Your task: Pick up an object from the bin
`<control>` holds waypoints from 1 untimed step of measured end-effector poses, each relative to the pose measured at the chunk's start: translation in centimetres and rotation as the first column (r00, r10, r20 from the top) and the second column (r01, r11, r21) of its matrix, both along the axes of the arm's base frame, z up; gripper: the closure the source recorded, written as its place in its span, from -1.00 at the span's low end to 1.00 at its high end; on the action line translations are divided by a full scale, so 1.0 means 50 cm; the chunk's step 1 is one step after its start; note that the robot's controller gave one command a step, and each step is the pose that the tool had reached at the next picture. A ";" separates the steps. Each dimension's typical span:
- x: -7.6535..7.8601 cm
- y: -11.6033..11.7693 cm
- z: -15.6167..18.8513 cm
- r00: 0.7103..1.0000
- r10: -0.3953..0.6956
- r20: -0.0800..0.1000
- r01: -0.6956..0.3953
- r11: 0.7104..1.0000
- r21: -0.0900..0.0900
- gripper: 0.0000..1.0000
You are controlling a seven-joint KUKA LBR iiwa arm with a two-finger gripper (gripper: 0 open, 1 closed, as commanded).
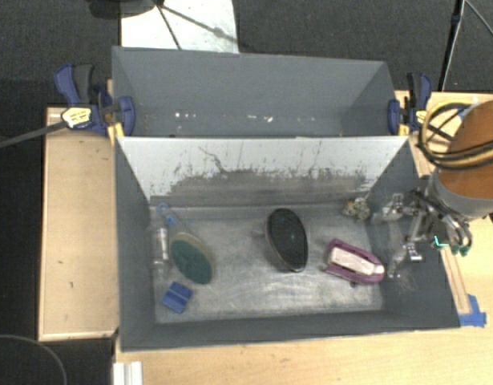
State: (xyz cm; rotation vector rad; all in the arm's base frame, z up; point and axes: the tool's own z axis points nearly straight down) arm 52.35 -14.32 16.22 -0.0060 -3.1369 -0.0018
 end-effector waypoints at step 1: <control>0.025 0.061 -0.181 0.991 -0.133 0.011 0.133 0.991 -0.001 -1.00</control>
Offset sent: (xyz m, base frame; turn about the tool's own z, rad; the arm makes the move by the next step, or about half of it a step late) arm 0.0101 0.0301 -0.0922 0.1344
